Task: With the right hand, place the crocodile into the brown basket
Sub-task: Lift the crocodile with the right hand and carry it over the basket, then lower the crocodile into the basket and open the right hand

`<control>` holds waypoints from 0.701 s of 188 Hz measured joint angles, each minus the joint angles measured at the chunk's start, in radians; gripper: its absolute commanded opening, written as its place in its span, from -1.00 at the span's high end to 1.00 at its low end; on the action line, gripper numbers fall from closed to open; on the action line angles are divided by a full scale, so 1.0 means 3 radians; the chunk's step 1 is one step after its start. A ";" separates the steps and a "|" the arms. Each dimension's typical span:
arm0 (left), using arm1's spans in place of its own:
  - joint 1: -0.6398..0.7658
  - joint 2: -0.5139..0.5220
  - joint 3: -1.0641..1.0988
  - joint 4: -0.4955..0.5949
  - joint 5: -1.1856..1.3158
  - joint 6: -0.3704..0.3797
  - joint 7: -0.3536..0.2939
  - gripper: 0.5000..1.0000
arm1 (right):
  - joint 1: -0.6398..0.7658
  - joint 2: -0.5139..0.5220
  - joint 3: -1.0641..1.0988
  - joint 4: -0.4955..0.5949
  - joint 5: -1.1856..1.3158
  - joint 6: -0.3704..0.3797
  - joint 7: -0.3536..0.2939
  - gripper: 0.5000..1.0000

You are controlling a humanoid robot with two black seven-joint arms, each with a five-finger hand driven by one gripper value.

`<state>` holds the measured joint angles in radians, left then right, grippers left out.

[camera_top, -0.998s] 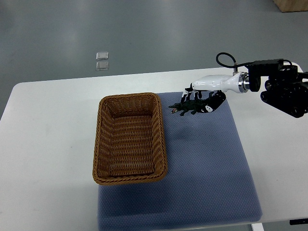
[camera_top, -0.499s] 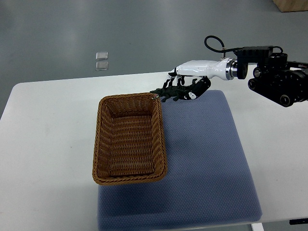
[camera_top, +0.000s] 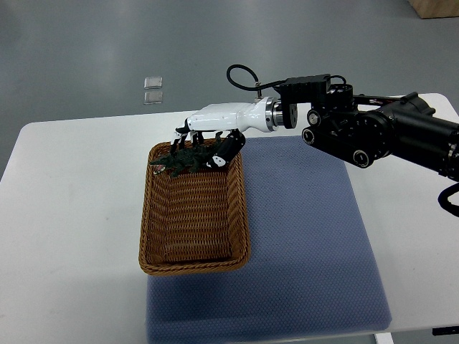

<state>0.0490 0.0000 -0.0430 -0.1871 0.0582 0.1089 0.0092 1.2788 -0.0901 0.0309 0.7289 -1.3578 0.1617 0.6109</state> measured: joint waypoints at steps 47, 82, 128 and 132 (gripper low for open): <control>0.0000 0.0000 0.0000 0.0000 0.0000 0.0000 0.0000 -1.00 | 0.0000 0.0200 -0.0047 -0.0001 -0.0031 -0.0039 0.0000 1.00; 0.0000 0.0000 0.0000 0.0000 0.0000 0.0000 0.0000 -1.00 | -0.0092 0.0225 -0.0128 -0.0007 -0.0142 -0.0135 0.0000 1.00; 0.0000 0.0000 0.0000 0.0000 0.0000 0.0000 0.0000 -1.00 | -0.0210 0.0220 -0.0279 -0.0022 -0.0152 -0.0268 0.0000 0.79; 0.0000 0.0000 0.0000 0.0000 0.0000 0.0000 0.0000 -1.00 | -0.0217 0.0220 -0.0280 -0.0023 -0.0152 -0.0274 0.0000 0.61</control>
<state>0.0491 0.0000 -0.0430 -0.1871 0.0583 0.1089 0.0092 1.2137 -0.0243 -0.0532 0.7221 -1.4034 0.0796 0.6109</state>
